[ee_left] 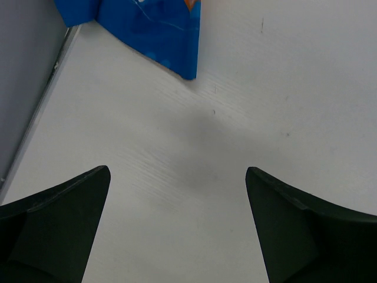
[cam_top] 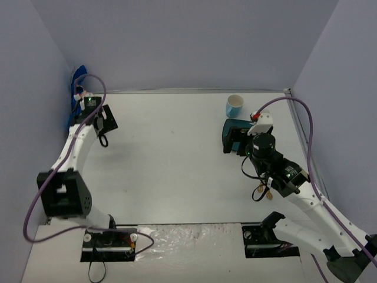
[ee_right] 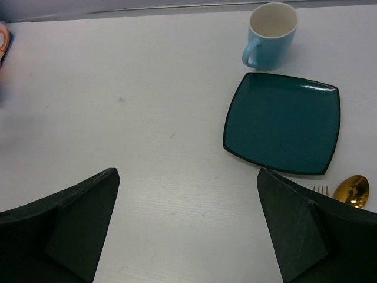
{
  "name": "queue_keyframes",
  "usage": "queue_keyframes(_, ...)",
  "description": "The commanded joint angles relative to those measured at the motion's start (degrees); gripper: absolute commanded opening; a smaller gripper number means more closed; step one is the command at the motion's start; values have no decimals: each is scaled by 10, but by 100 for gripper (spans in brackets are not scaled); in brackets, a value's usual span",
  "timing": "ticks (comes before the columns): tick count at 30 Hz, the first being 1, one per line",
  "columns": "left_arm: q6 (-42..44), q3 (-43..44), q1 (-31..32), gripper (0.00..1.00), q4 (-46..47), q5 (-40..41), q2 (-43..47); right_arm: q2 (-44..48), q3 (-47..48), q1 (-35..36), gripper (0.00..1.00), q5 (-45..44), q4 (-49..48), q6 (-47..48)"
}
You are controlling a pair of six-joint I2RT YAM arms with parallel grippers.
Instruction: Set the dinner table for one person
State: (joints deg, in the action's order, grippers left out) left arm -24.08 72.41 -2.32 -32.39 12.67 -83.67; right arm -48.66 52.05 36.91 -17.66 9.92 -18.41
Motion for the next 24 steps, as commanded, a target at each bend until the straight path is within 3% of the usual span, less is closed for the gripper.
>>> queue_keyframes(1,34,166,-34,97,95,54,-151,-41,27,3,100,33,-87,-1)
queue_keyframes(5,40,283,-49,91,62,69,-297,-74,31,3,100,39,-103,-9)
queue_keyframes(9,47,361,-57,83,34,80,-378,-100,39,3,100,36,-116,-12)
queue_keyframes(12,54,414,-59,67,7,85,-423,-122,46,2,100,26,-130,-9)
queue_keyframes(14,59,423,-59,48,1,80,-438,-131,49,2,100,24,-137,-5)
queue_keyframes(15,62,428,-59,28,-4,72,-439,-137,51,2,100,24,-141,-4)
queue_keyframes(17,62,437,-58,0,-23,51,-431,-144,54,2,100,30,-146,1)
queue_keyframes(21,64,455,-35,0,-84,23,-374,-151,61,2,100,42,-148,14)
queue_keyframes(24,59,484,10,0,-205,11,-310,-150,71,2,100,64,-147,32)
